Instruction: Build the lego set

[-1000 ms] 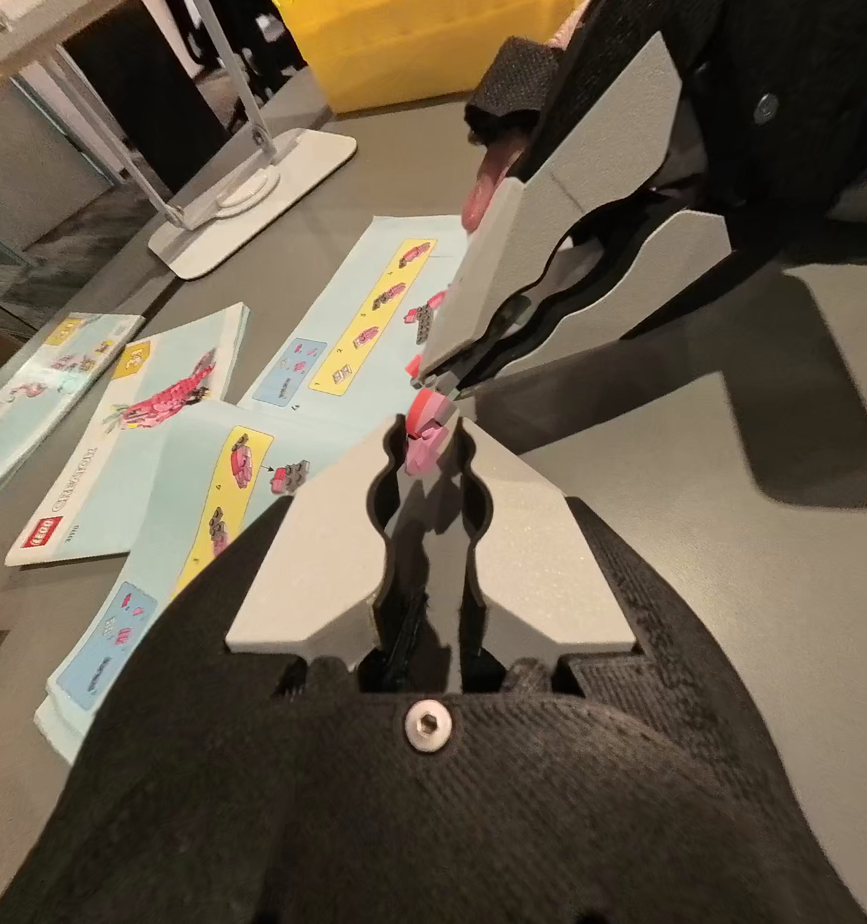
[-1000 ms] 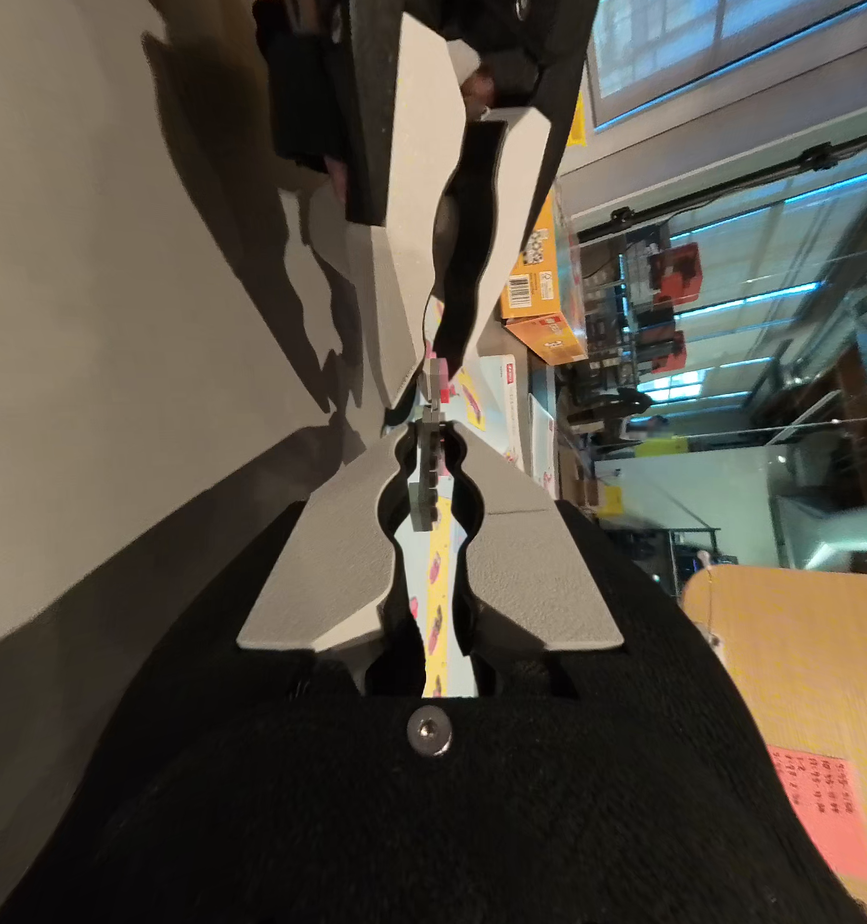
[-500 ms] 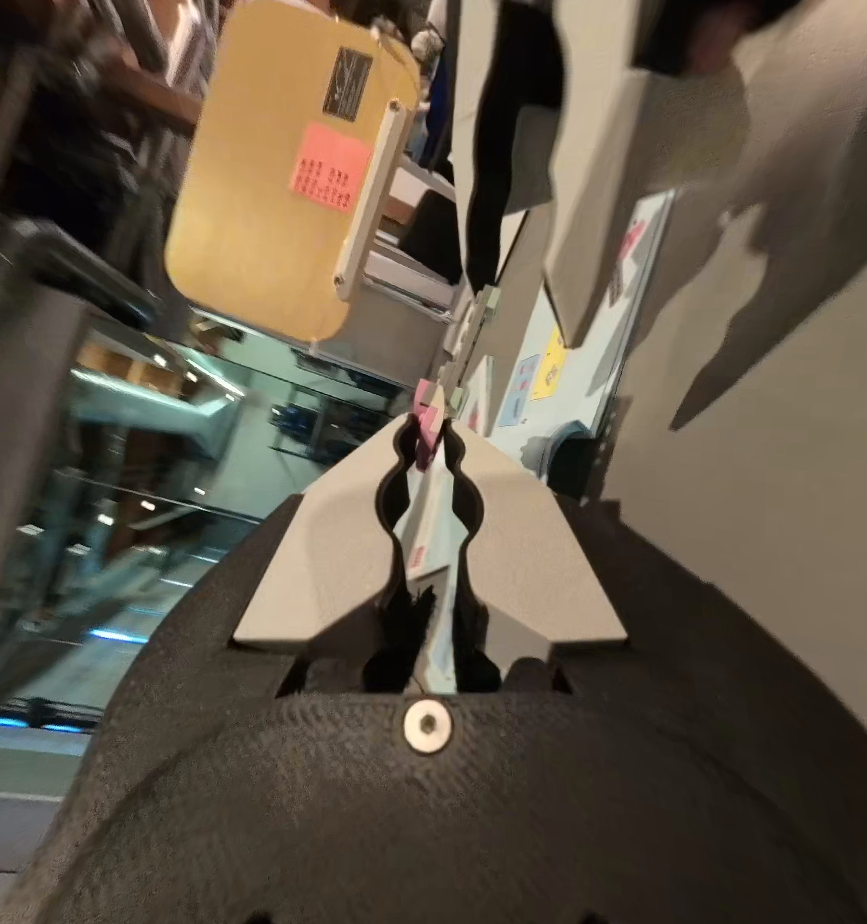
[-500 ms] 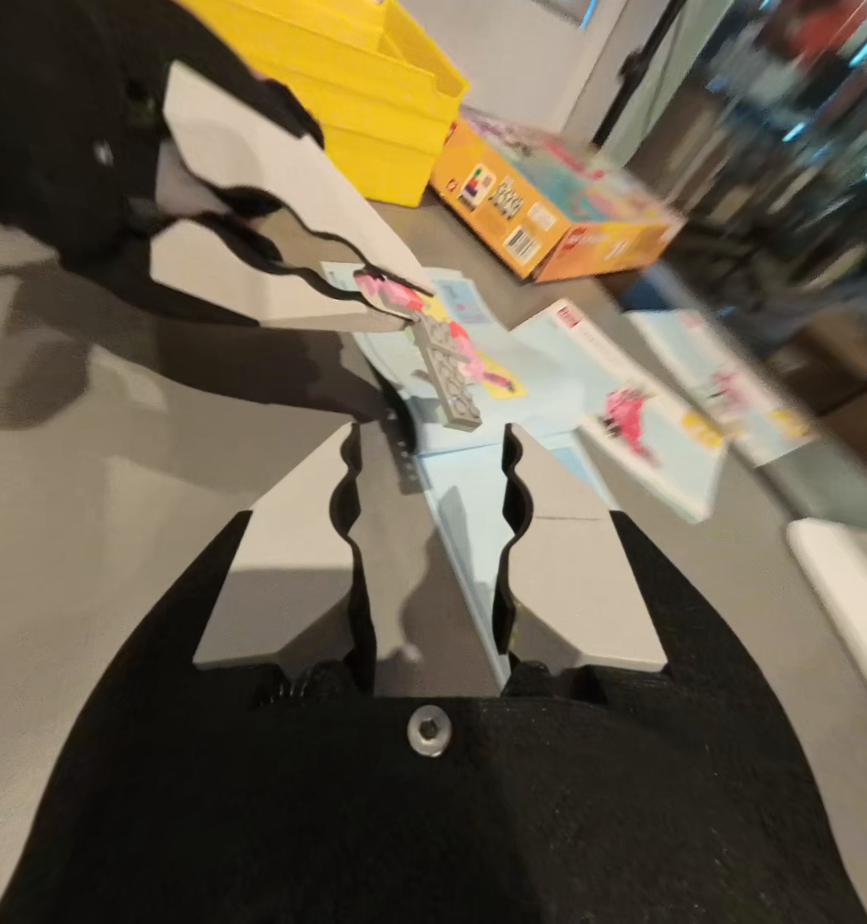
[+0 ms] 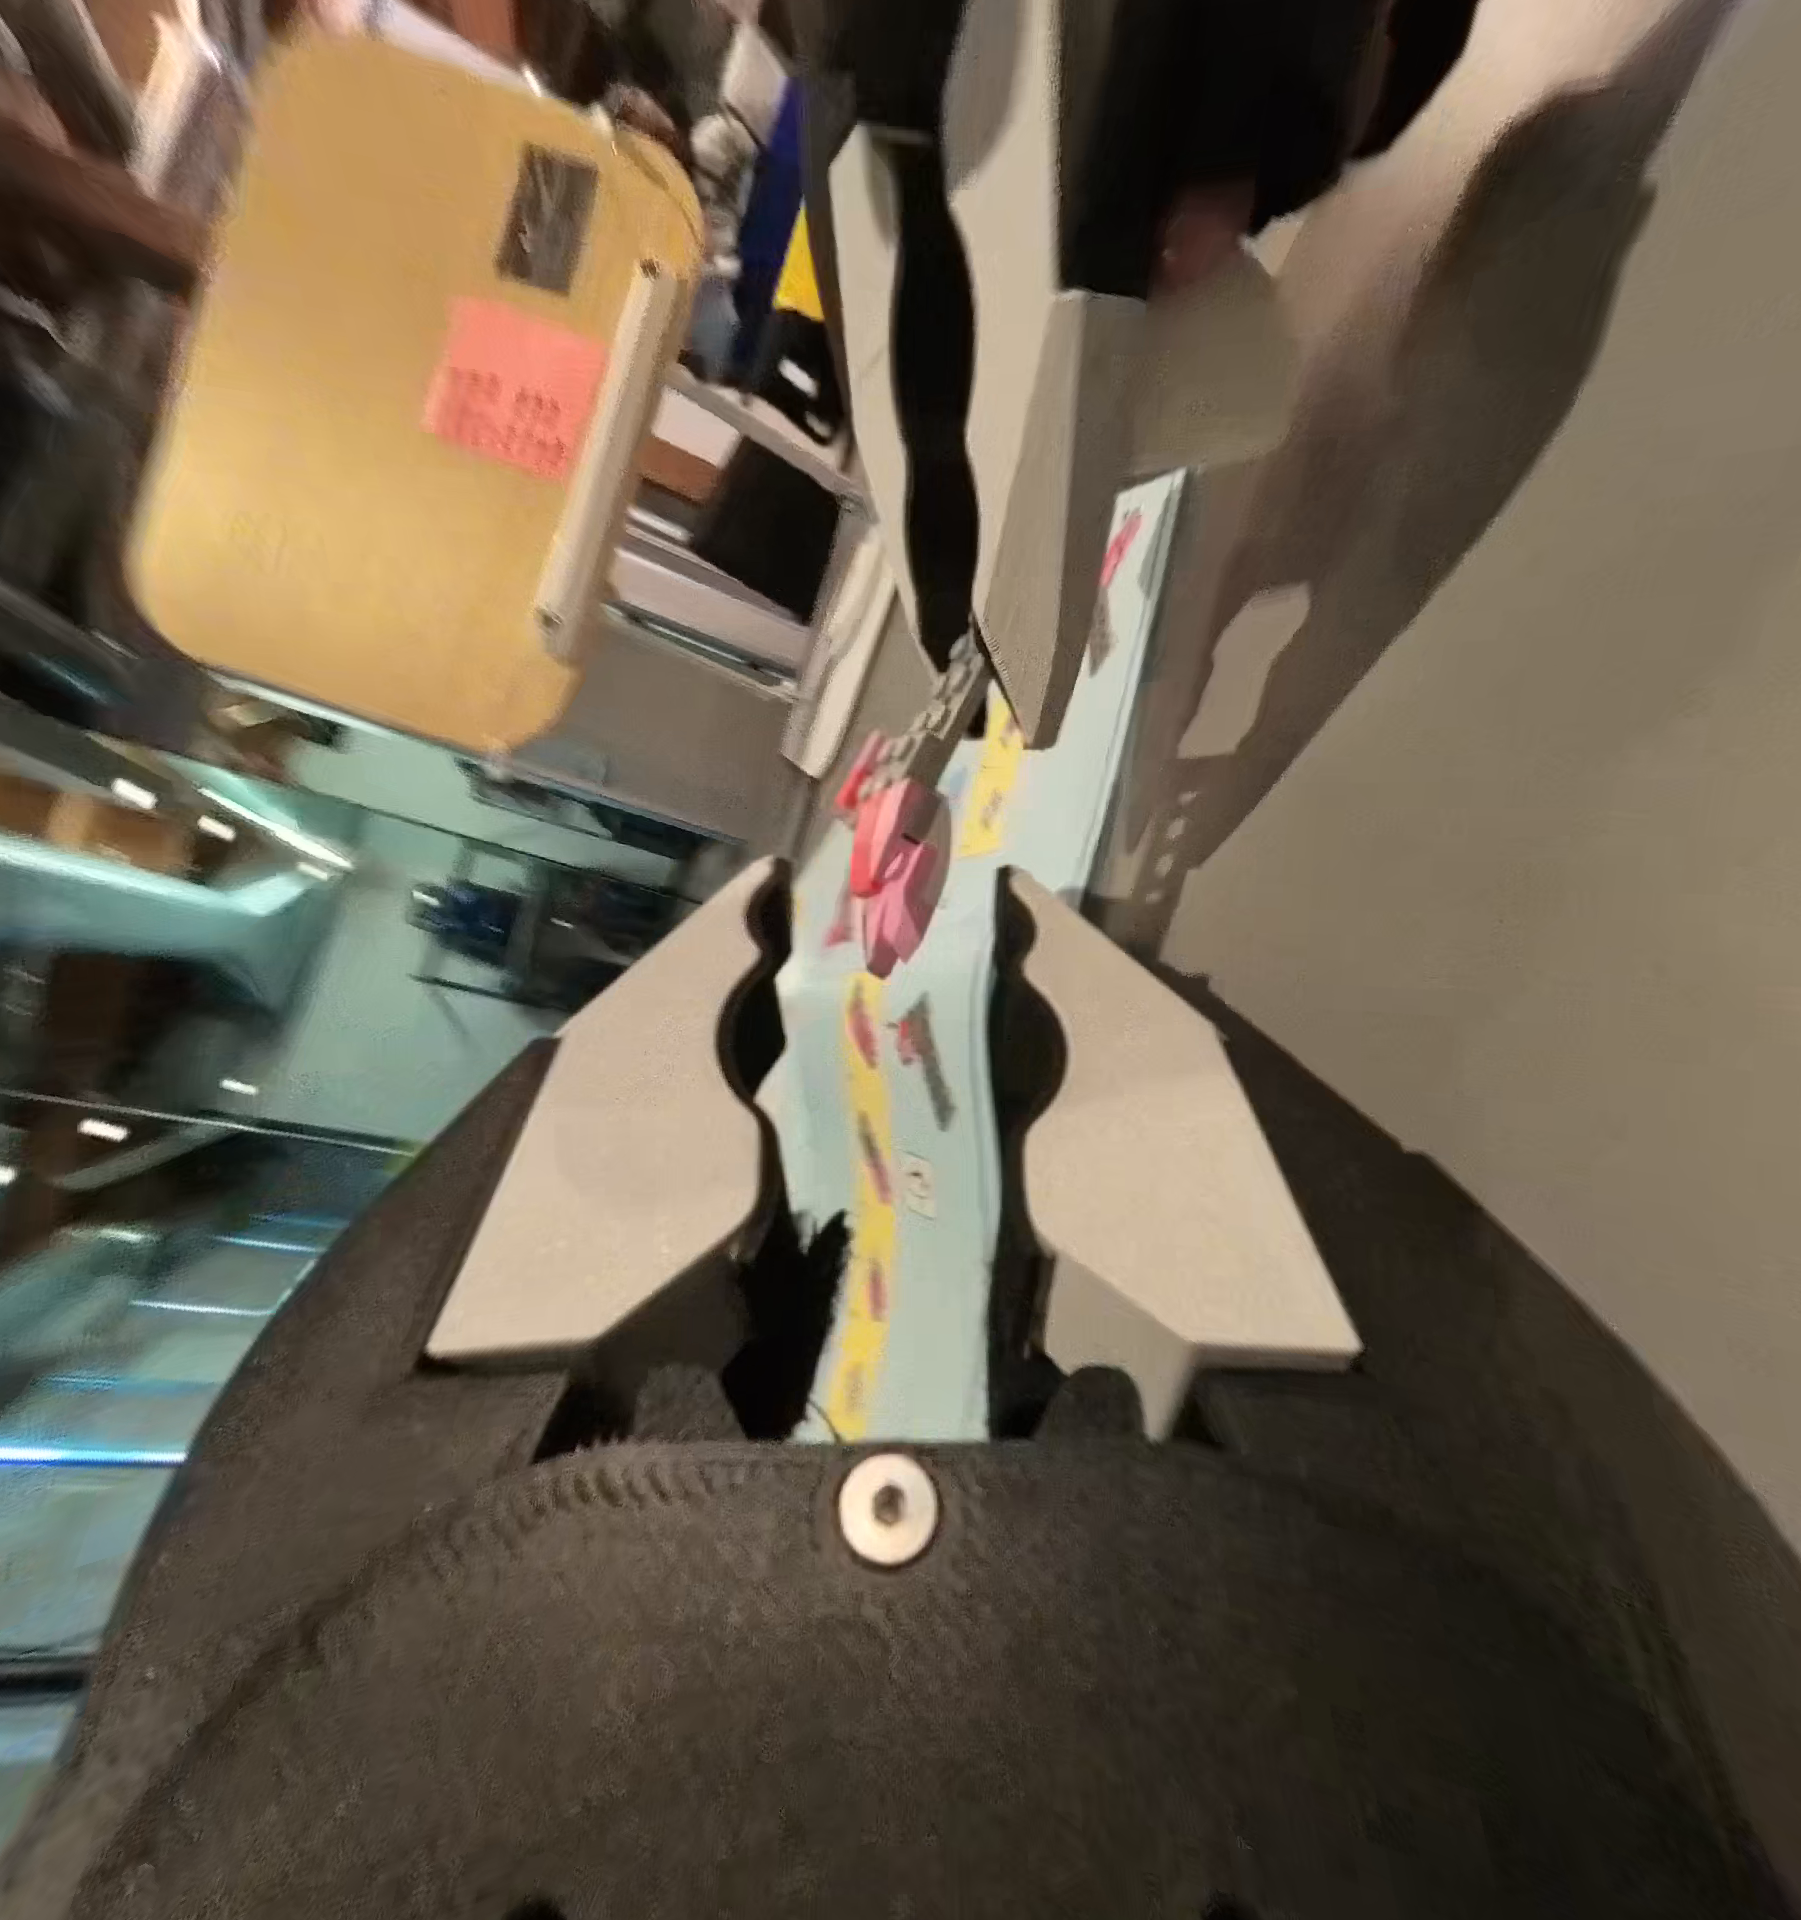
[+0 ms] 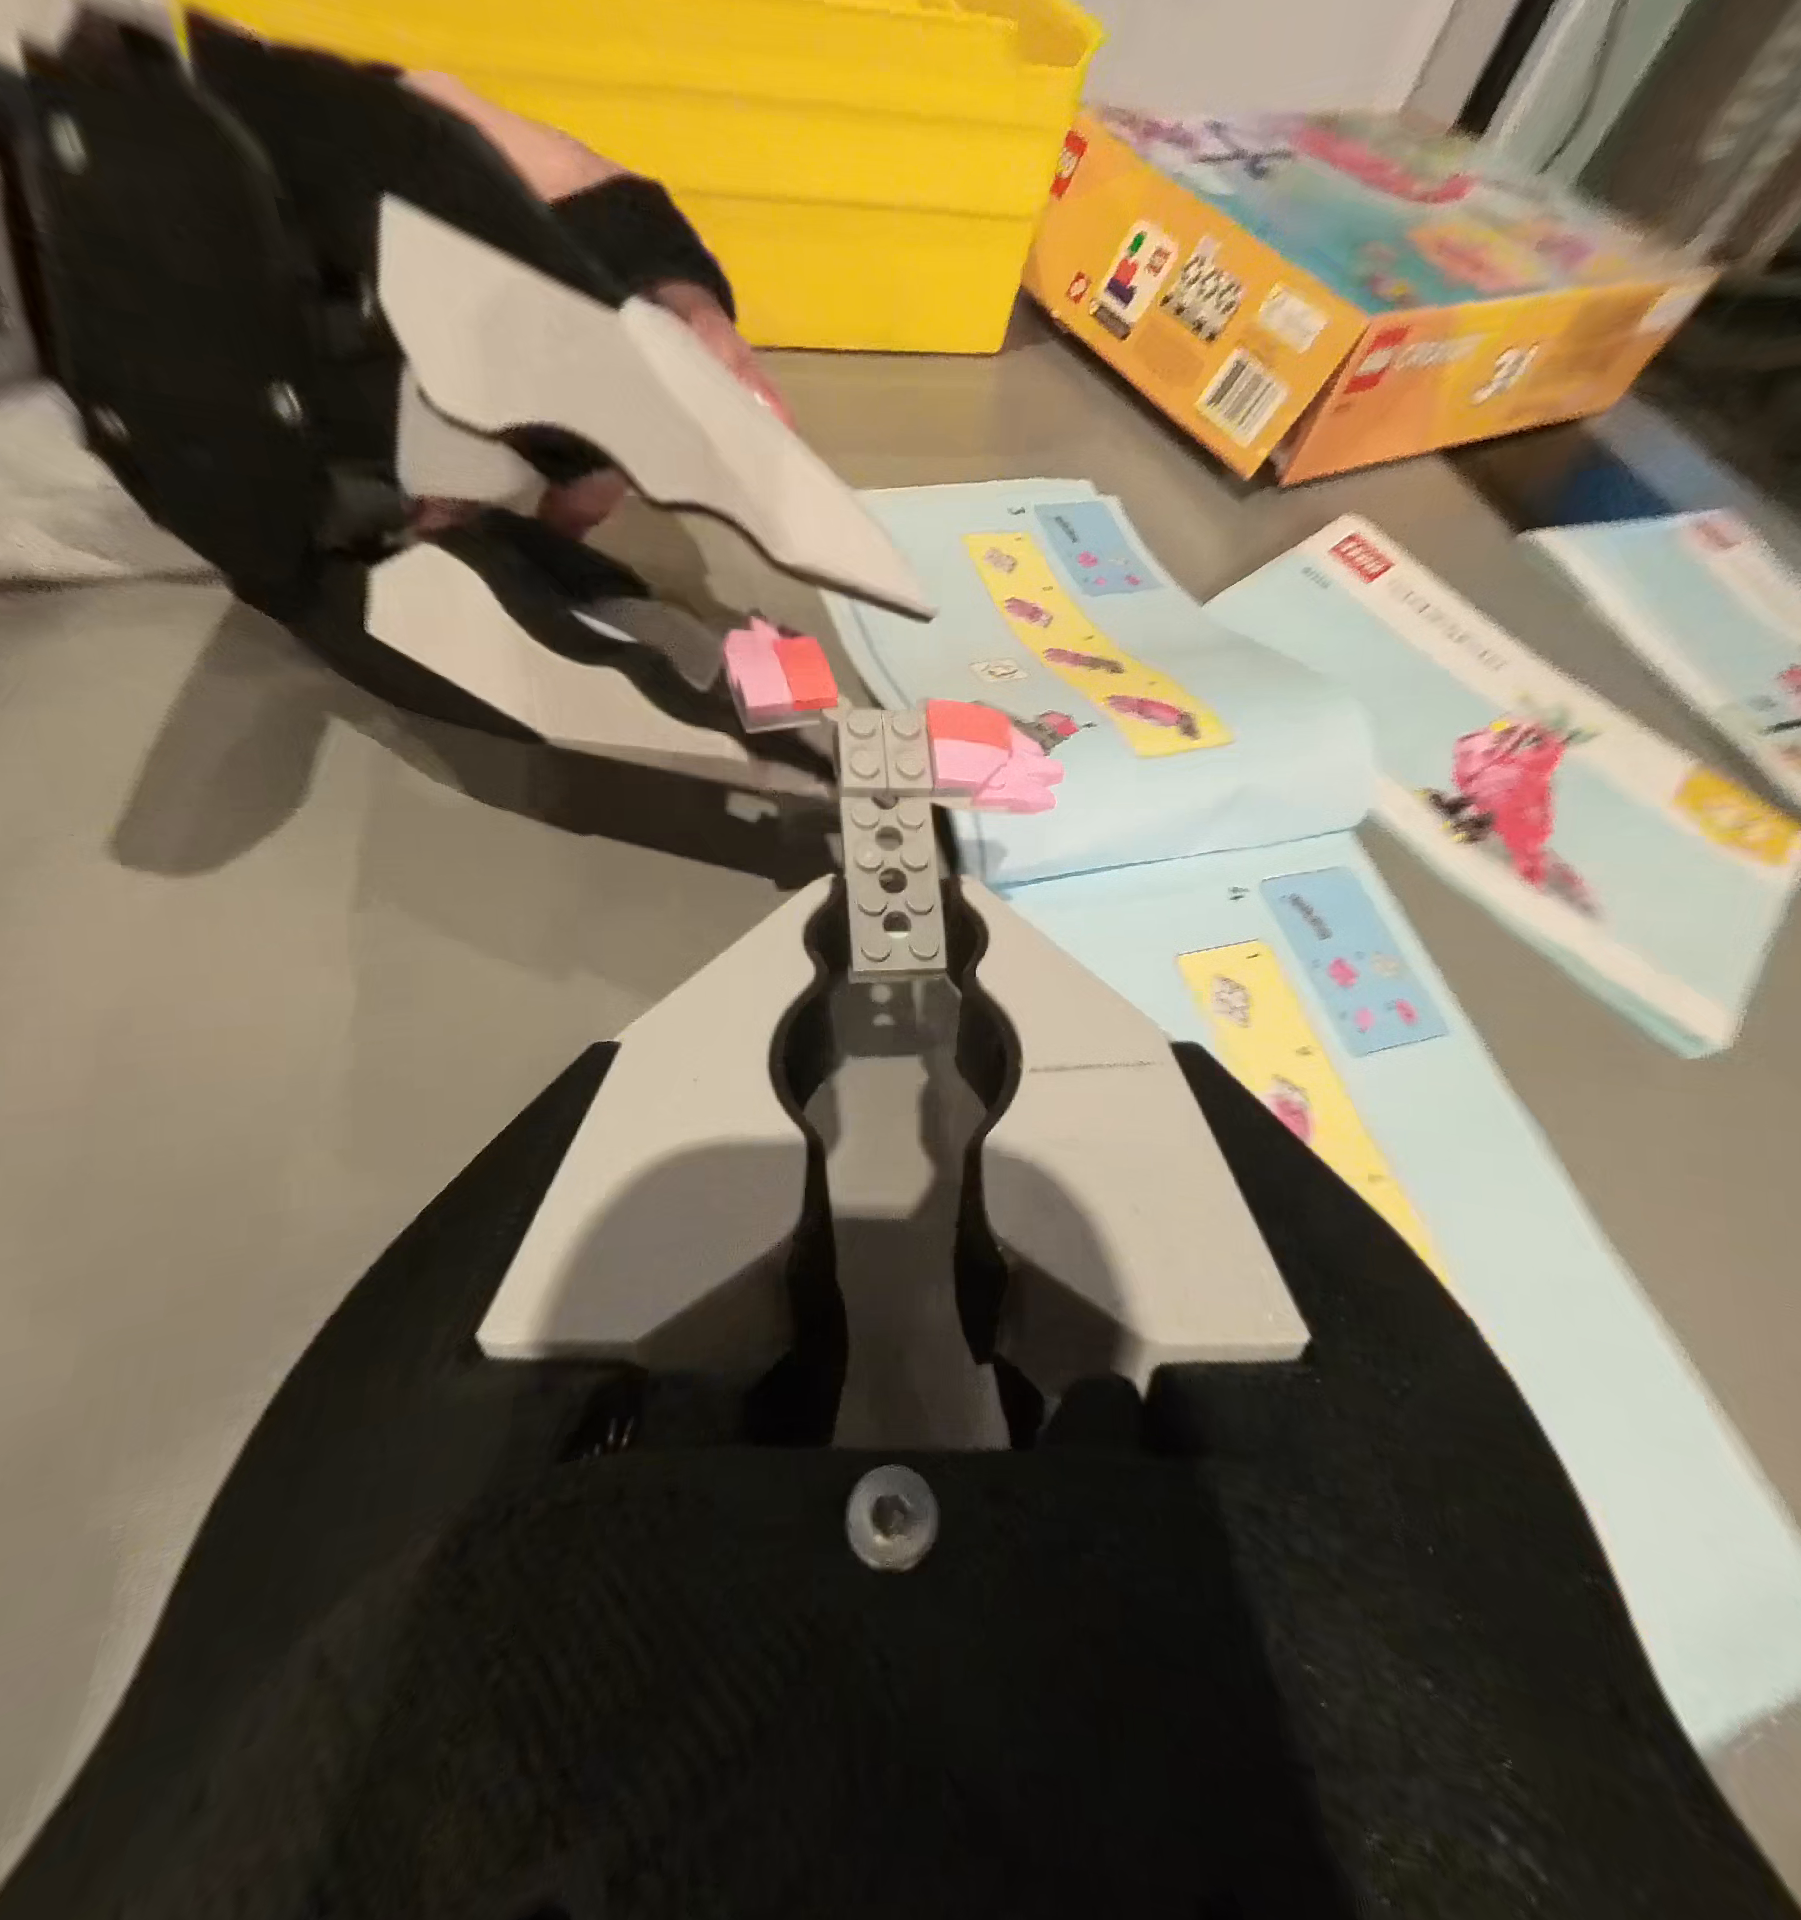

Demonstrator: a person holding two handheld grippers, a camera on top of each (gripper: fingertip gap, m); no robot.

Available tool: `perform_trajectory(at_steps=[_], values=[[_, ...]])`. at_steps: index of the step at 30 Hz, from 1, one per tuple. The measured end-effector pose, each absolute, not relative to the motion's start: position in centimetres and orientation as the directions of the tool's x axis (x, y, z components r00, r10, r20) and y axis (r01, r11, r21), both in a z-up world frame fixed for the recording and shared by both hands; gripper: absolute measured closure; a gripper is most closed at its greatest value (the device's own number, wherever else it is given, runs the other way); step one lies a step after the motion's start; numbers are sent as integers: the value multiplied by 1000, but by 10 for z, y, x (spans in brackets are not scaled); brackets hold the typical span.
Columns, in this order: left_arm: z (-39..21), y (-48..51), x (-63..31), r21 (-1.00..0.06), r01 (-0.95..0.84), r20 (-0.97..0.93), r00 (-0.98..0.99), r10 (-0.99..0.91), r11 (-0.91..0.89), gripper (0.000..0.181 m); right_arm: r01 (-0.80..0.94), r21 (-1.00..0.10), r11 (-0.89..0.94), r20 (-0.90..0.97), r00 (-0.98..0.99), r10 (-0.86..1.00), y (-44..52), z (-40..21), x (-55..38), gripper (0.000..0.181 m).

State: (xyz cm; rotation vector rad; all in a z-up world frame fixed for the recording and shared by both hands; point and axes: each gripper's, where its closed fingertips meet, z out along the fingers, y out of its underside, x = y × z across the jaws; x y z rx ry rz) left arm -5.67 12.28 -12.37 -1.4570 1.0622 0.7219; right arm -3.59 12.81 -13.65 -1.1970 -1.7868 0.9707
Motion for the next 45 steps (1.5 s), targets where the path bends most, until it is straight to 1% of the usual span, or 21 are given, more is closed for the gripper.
perform_trajectory(at_steps=[1, 3, 6, 8, 10, 13, 19, 25, 27, 31, 34, 36, 39, 42, 45], values=[[-125, 123, -56, -498, -867, -843, 476, -251, 30, 138, 351, -877, 327, 247, -254, 935, 131, -134, -36, 166], [-123, 121, -53, -618, -785, -752, 581, -311, 26, 139, 328, -840, 433, 377, -222, 899, 135, -131, -37, 165], [-125, 118, -52, -708, -706, -658, 654, -374, 10, 145, 321, -798, 510, 483, -166, 860, 140, -126, -40, 165], [-128, 119, -50, -738, -675, -613, 681, -400, -17, 146, 328, -786, 523, 511, -131, 850, 144, -124, -41, 165], [-129, 119, -47, -757, -652, -586, 697, -413, -27, 147, 338, -774, 535, 537, -95, 838, 148, -123, -42, 165], [-127, 122, -46, -791, -610, -548, 738, -393, -43, 154, 348, -772, 531, 547, -60, 835, 151, -122, -43, 165], [-125, 125, -47, -818, -570, -509, 780, -364, -76, 156, 356, -780, 514, 541, -28, 840, 154, -121, -45, 165], [-119, 126, -45, -861, -501, -445, 827, -344, -91, 156, 339, -811, 476, 517, 35, 855, 153, -115, -47, 165], [-117, 127, -48, -861, -499, -449, 834, -320, -93, 162, 337, -806, 486, 531, 49, 846, 153, -114, -47, 165], [-113, 127, -49, -857, -510, -472, 832, -291, -68, 161, 319, -769, 554, 604, 79, 793, 155, -106, -45, 165], [-110, 128, -56, -850, -523, -495, 833, -245, -61, 160, 346, -709, 615, 692, 170, 702, 179, -93, -34, 165], [-108, 129, -62, -862, -503, -479, 849, -224, -65, 159, 371, -696, 615, 714, 260, 650, 203, -82, -20, 165], [-106, 130, -71, -885, -460, -437, 876, -206, -78, 158, 389, -720, 575, 694, 398, 599, 241, -67, 6, 165], [-105, 131, -77, -905, -417, -394, 898, -197, -91, 157, 438, -732, 522, 680, 505, 531, 278, -64, 35, 165], [-107, 132, -79, -916, -388, -363, 910, -201, -101, 156, 418, -799, 432, 600, 595, 534, 303, -70, 54, 165]])
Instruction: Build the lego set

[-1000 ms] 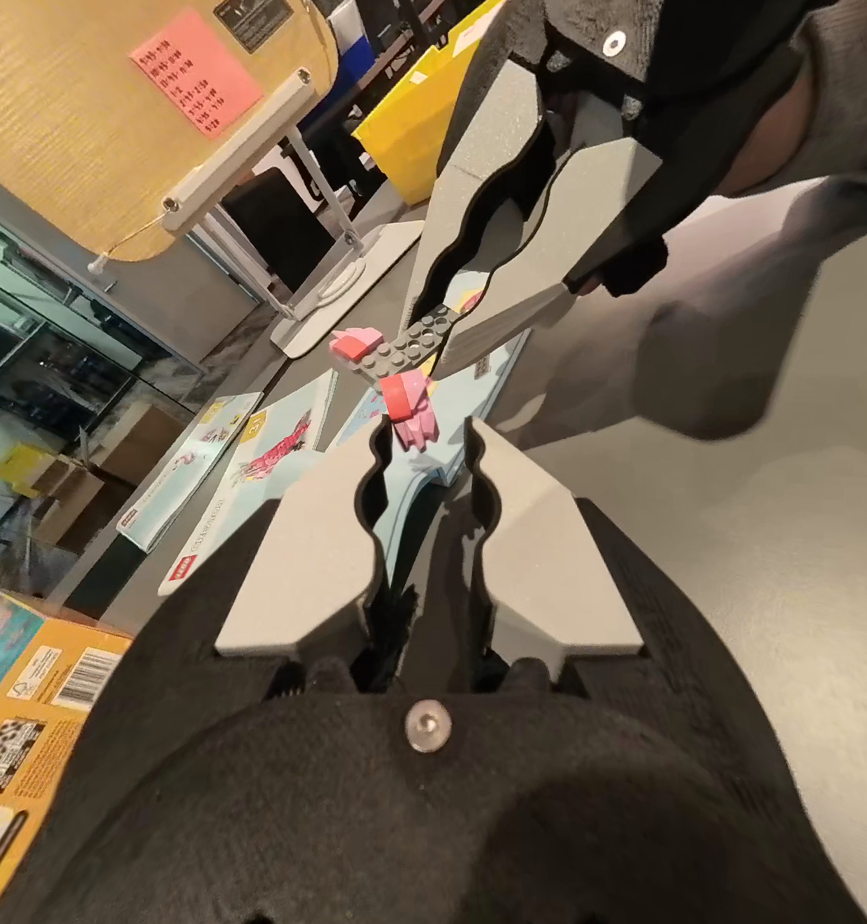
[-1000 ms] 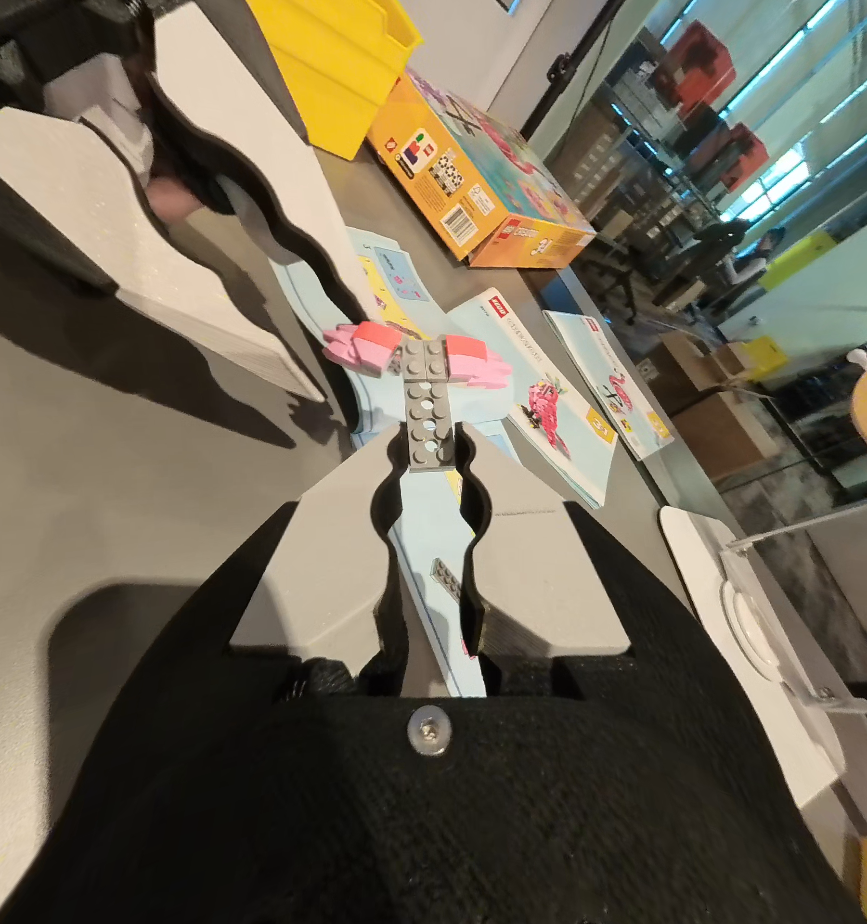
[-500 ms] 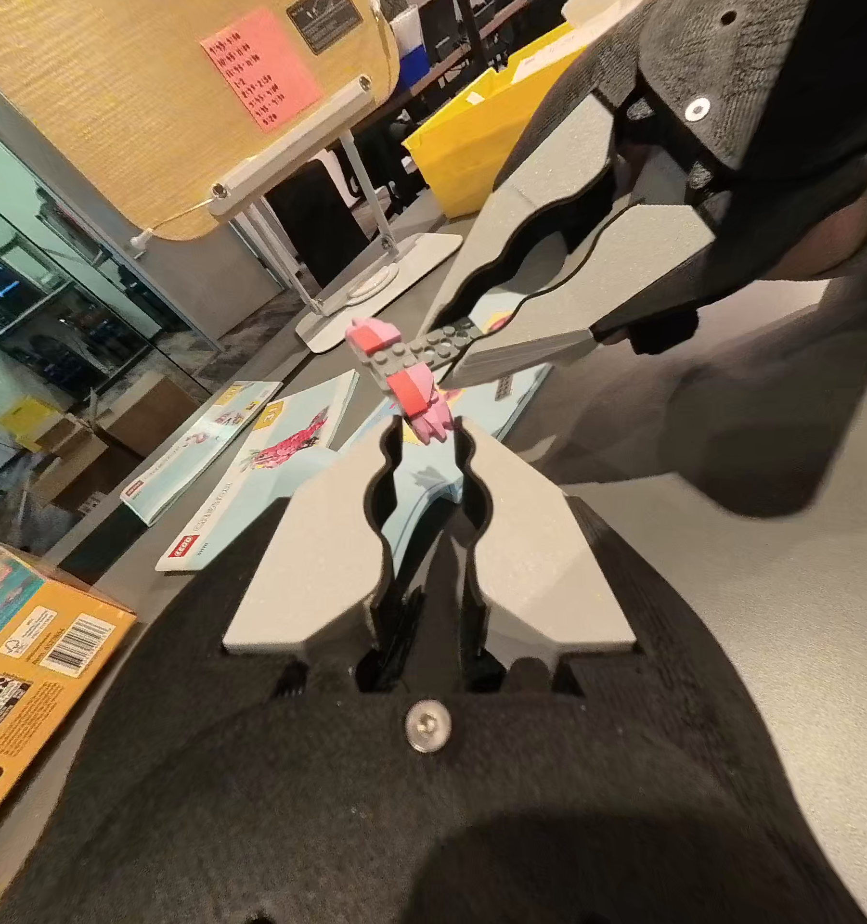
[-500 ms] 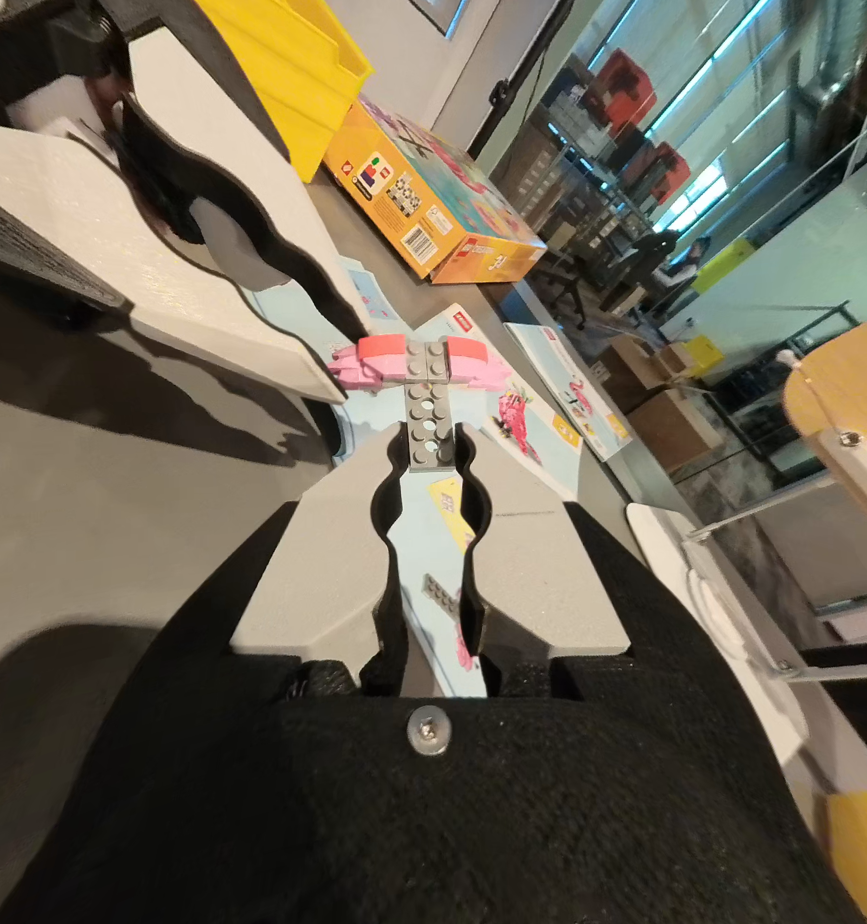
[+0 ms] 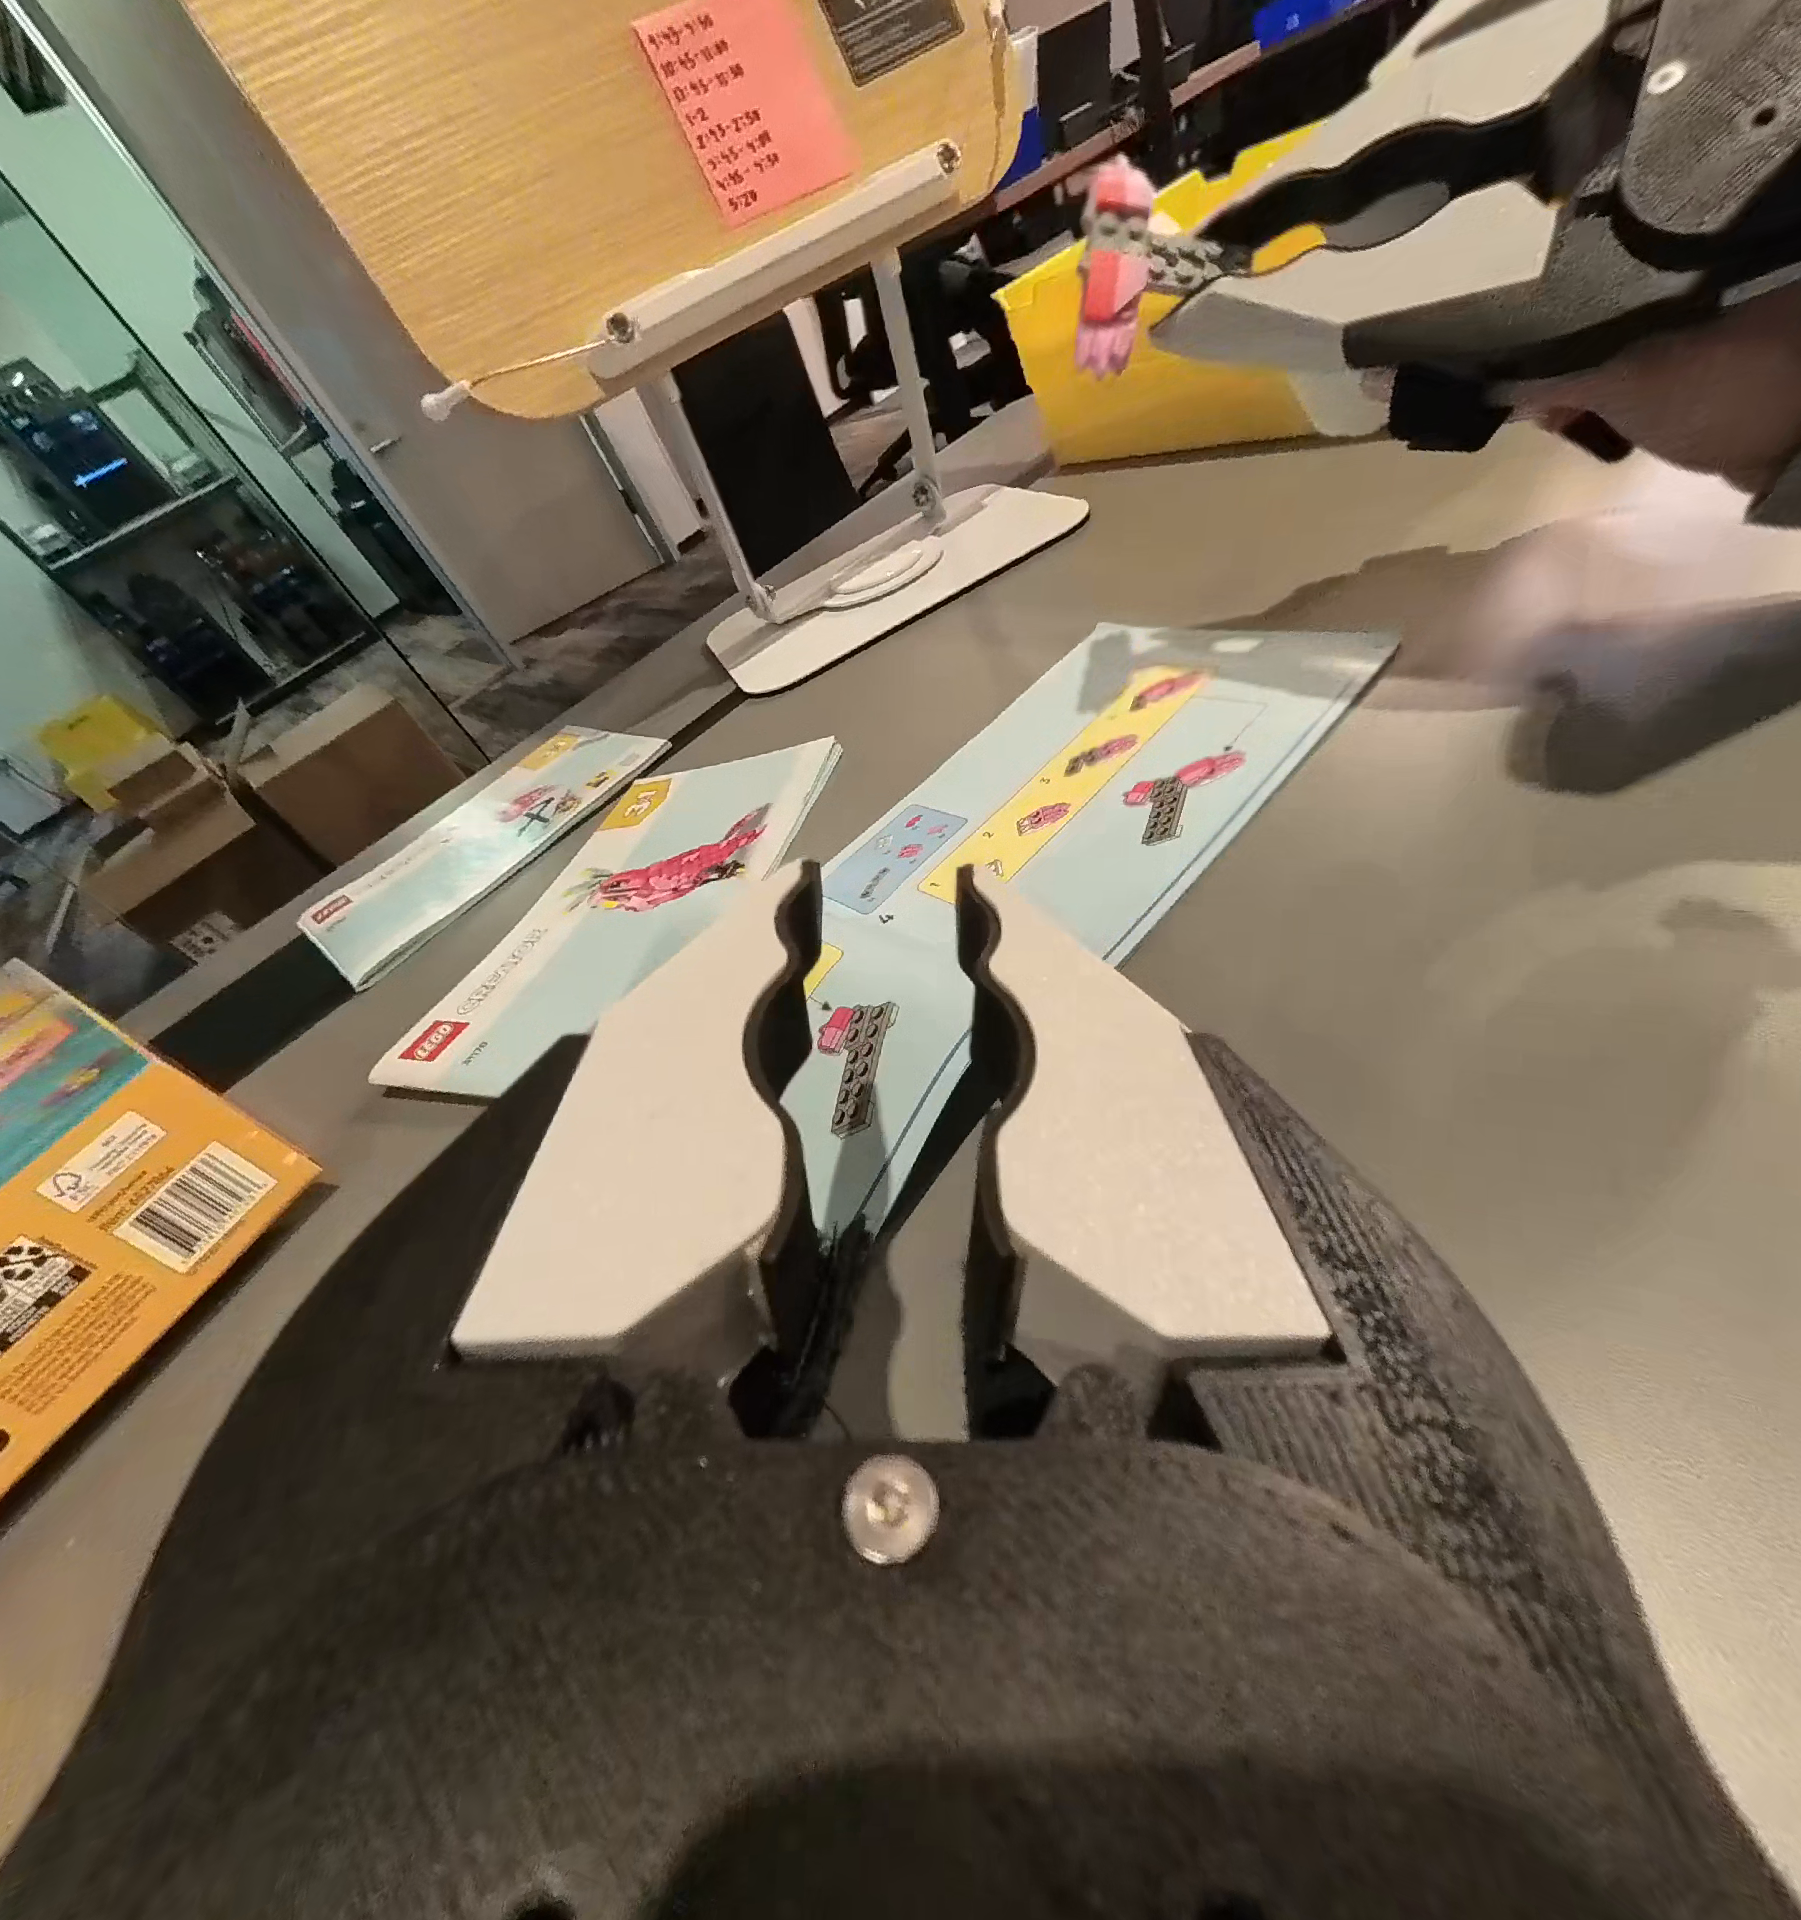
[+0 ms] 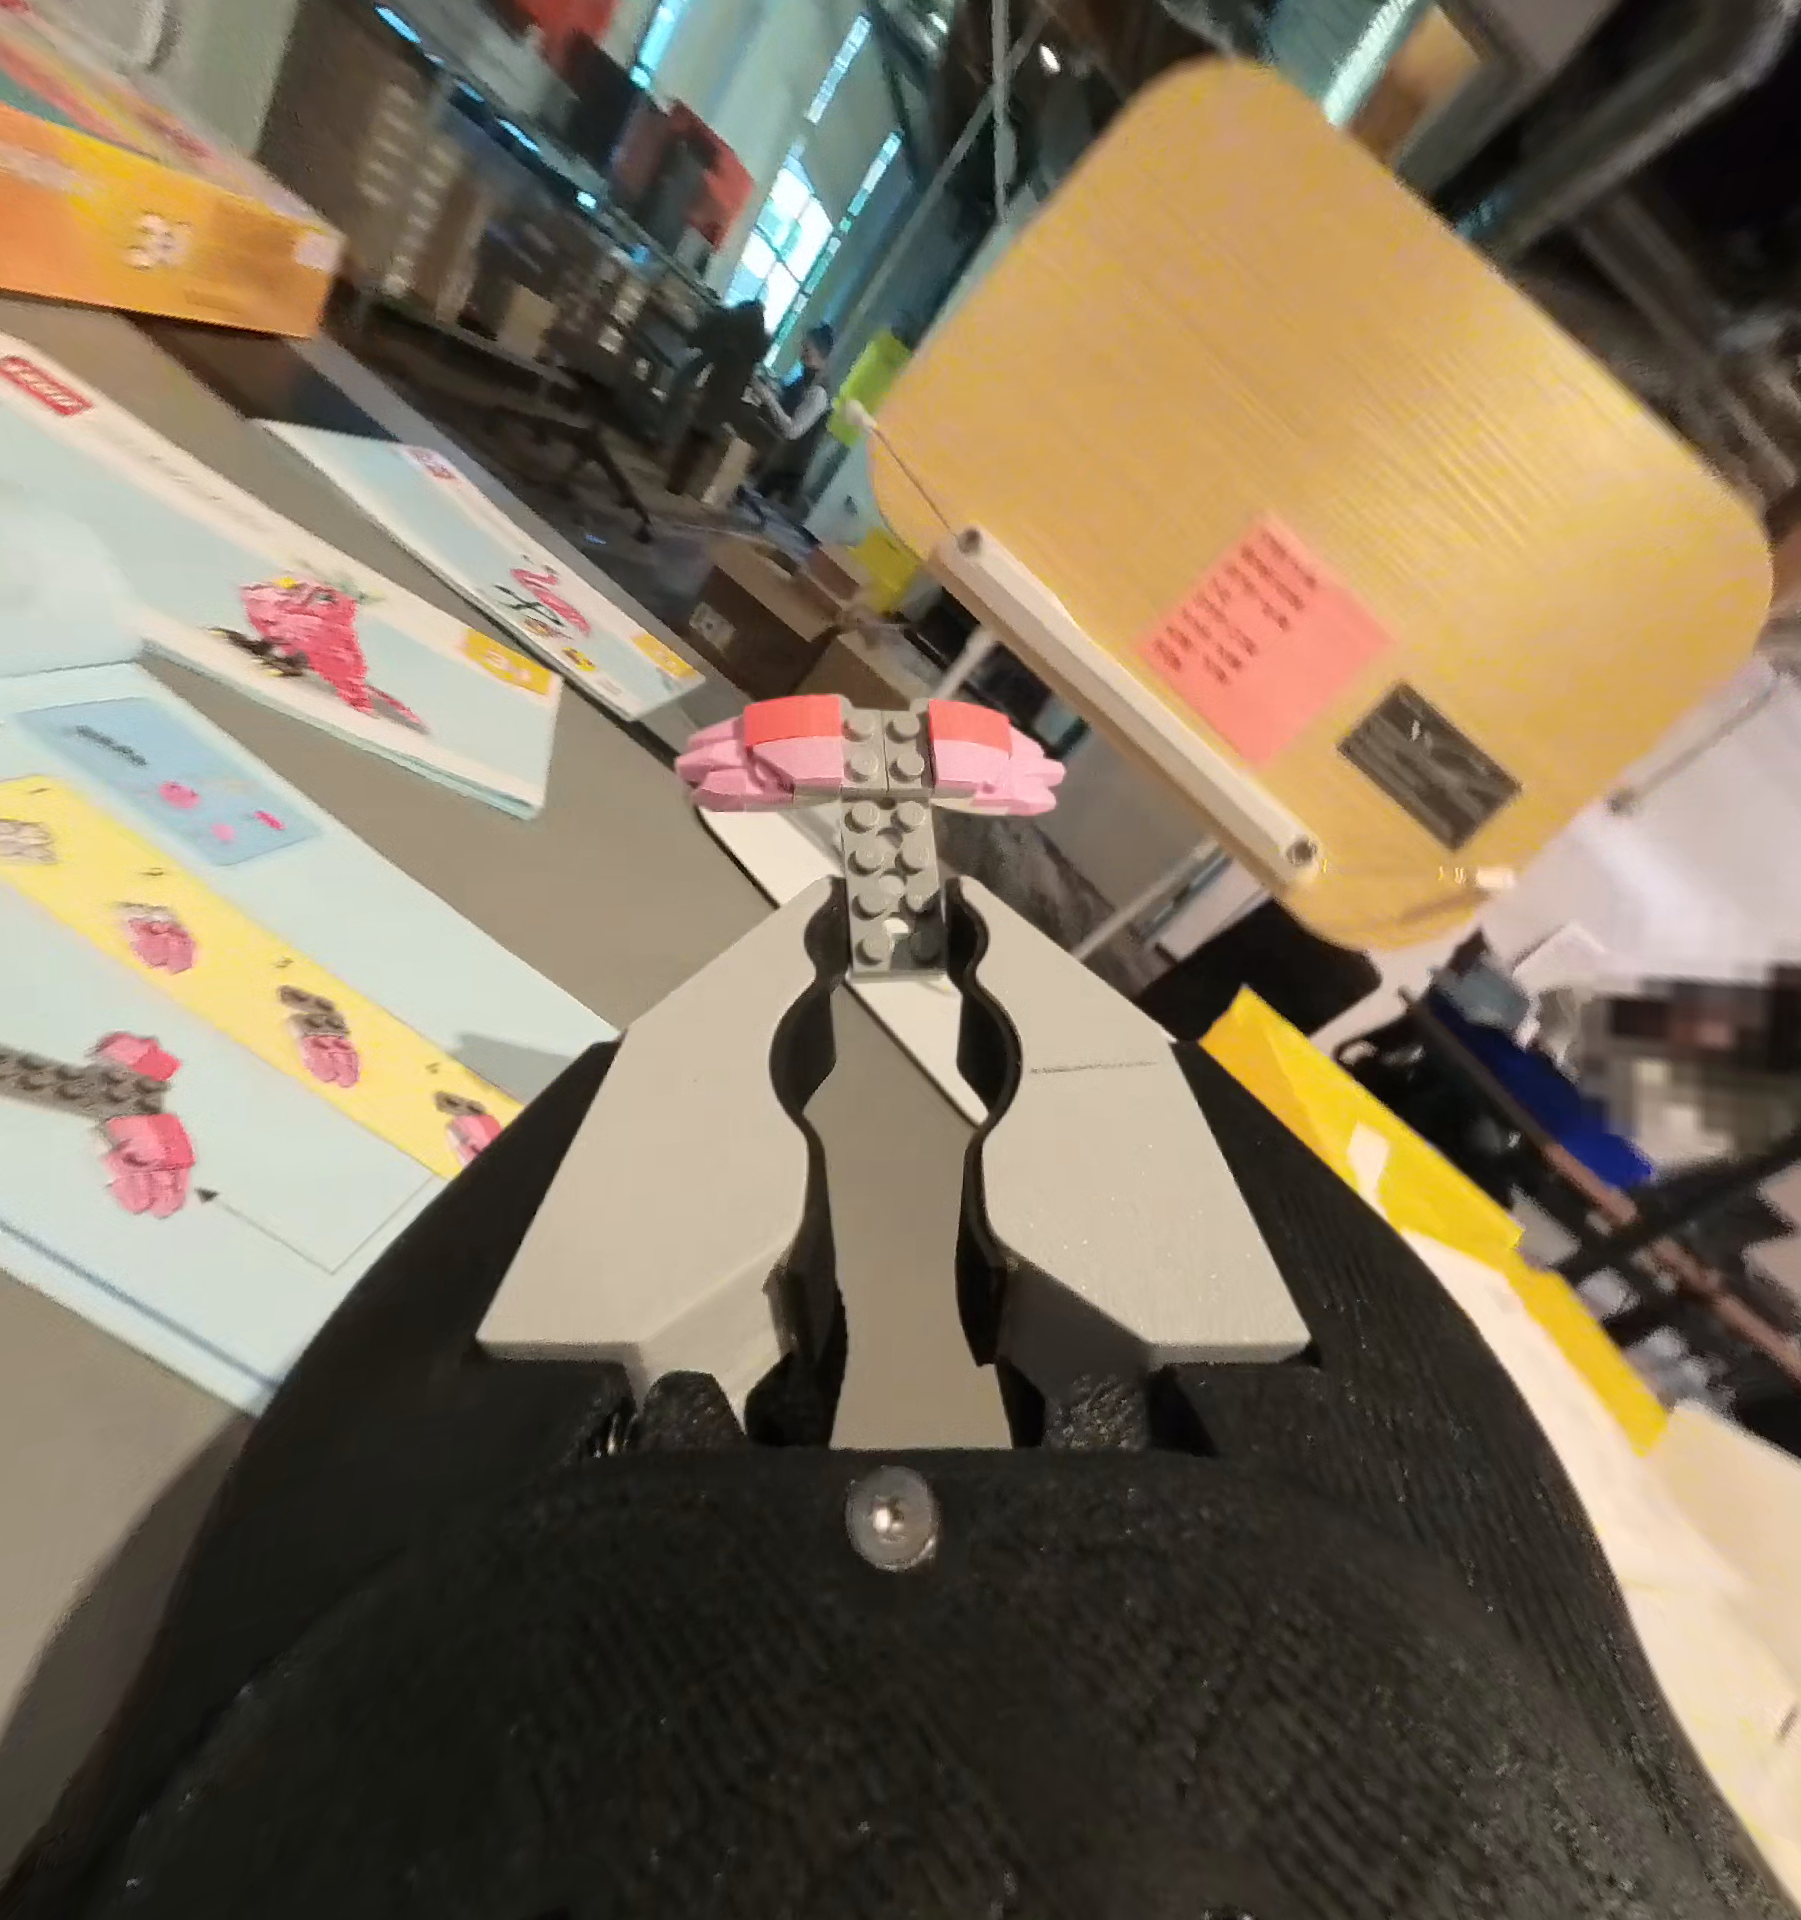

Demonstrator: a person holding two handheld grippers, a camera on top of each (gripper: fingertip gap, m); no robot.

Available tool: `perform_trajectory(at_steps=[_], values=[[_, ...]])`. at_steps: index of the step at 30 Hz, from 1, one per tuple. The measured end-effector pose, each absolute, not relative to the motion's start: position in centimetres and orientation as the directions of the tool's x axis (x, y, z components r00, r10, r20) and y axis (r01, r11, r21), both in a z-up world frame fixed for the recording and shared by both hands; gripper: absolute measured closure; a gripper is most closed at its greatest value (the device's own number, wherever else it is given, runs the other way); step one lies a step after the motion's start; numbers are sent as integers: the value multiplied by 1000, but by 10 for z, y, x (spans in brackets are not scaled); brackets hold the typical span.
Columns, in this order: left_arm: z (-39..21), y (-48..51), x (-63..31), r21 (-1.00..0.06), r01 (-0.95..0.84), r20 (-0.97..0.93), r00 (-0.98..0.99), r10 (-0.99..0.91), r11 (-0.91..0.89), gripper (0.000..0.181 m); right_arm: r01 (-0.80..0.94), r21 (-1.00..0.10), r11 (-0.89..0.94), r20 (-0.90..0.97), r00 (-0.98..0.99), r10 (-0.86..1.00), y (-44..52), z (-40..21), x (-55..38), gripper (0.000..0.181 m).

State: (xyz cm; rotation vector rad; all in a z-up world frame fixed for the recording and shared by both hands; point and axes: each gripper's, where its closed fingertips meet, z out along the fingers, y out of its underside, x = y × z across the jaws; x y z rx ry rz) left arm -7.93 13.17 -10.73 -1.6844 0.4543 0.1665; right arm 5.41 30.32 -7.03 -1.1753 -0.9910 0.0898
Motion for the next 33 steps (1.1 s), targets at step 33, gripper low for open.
perform_trajectory(at_steps=[33], values=[[-108, 133, -82, -927, -362, -339, 920, -197, -97, 156, 441, -880, -176, 156, 618, 770, 330, -145, 70, 165]])
